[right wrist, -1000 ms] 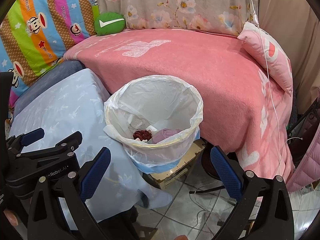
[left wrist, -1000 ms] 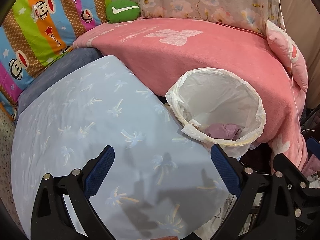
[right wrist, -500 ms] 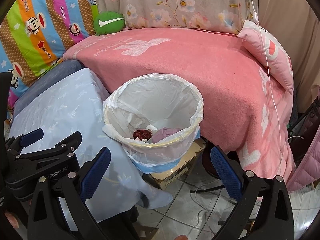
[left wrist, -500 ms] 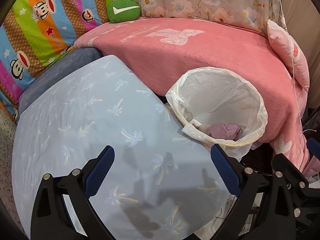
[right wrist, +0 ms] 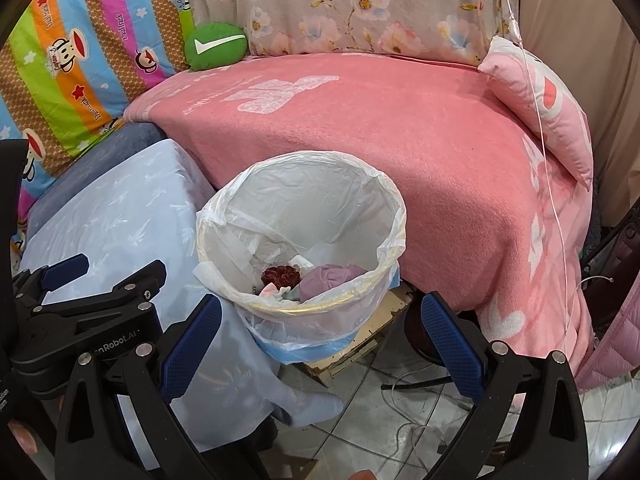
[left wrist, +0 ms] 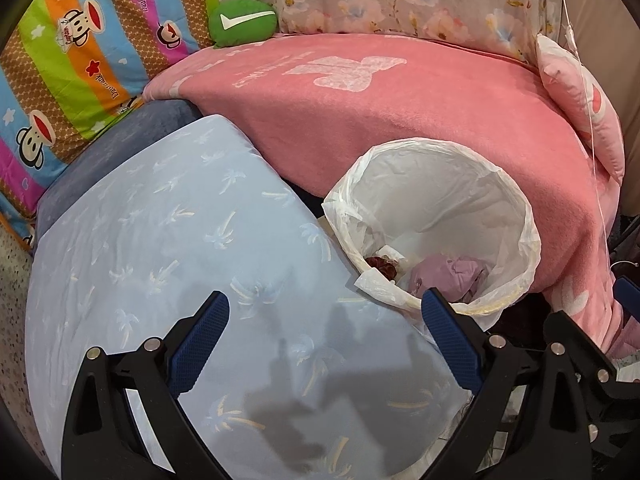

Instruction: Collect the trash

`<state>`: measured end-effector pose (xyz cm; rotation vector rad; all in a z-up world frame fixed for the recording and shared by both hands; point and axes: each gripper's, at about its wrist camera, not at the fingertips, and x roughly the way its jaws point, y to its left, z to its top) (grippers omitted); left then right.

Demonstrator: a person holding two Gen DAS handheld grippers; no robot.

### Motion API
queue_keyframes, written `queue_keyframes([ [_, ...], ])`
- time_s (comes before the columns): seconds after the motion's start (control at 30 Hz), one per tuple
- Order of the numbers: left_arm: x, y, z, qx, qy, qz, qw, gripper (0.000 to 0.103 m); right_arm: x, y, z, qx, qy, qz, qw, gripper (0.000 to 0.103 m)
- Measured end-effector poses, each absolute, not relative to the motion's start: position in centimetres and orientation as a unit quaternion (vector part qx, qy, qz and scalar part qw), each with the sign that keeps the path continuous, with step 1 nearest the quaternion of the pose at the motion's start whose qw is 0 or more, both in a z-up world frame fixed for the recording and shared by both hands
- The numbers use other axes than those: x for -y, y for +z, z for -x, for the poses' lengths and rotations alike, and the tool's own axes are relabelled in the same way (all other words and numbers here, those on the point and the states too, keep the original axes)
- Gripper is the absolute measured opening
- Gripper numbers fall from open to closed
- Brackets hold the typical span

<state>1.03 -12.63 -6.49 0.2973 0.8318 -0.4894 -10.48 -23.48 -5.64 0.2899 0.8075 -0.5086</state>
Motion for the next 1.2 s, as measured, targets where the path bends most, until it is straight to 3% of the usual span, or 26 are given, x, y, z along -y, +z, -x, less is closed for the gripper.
queue_keyframes([
  [1.2, 14.9, -7.2, -2.2, -0.42, -0.225, -0.145, 0.867, 0.093, 25.0, -6.2, 9.1, -0.398, -0.241, -0.144, 0.874, 0.098],
])
